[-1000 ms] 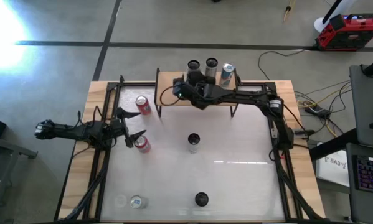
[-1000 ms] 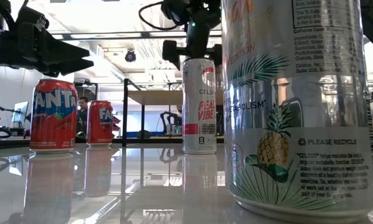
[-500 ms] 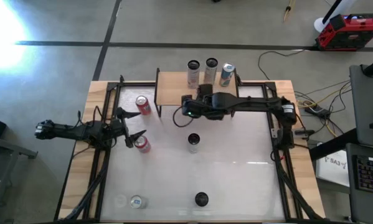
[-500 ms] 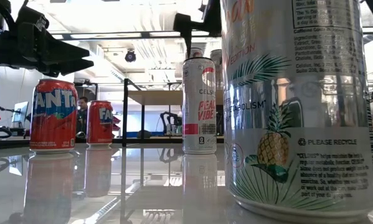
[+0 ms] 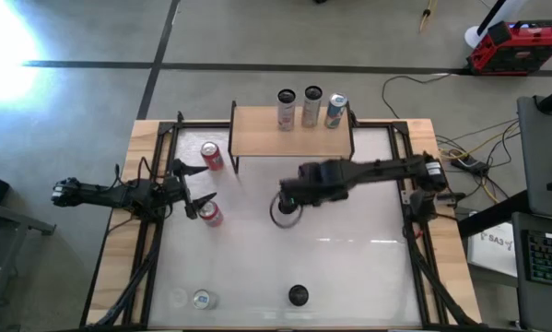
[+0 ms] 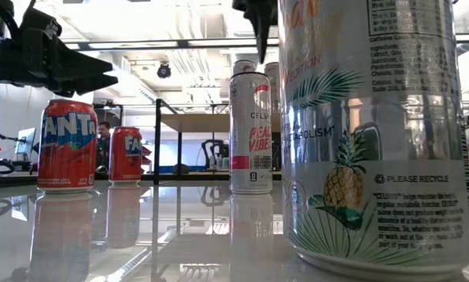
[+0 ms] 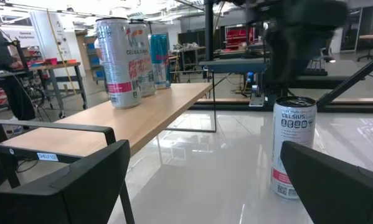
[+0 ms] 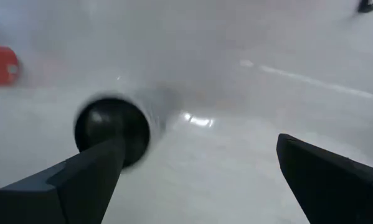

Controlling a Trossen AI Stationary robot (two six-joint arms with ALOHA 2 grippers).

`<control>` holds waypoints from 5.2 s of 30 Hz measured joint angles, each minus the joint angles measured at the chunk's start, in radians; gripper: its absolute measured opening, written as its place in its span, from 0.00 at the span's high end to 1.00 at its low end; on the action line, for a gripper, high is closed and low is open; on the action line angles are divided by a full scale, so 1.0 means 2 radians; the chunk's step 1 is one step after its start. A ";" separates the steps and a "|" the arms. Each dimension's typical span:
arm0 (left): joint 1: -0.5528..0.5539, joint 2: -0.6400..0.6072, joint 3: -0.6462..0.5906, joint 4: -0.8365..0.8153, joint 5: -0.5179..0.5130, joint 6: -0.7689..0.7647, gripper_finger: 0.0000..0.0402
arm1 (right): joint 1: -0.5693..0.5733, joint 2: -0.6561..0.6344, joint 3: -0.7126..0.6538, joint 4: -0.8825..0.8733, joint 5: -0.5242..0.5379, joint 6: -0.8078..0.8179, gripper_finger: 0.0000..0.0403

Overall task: Place canned beverage on shelf
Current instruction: Move the white yellow soda can to the center of the table

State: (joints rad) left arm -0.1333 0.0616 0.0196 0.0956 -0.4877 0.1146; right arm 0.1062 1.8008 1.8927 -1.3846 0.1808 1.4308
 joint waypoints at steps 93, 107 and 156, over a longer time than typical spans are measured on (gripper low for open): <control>0.000 0.003 0.000 -0.001 0.000 0.000 0.00 | 0.244 0.094 -0.001 0.220 -0.079 0.150 0.01; 0.000 0.004 0.000 0.000 0.000 0.000 0.00 | 0.242 0.107 -0.001 0.224 -0.054 0.135 0.03; 0.000 0.005 0.000 0.000 0.000 0.000 0.00 | 0.230 0.070 0.085 -0.092 0.030 0.117 0.28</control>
State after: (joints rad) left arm -0.1331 0.0708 0.0196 0.0956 -0.4875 0.1146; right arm 0.5667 1.9413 2.0634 -1.5692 0.2400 1.6649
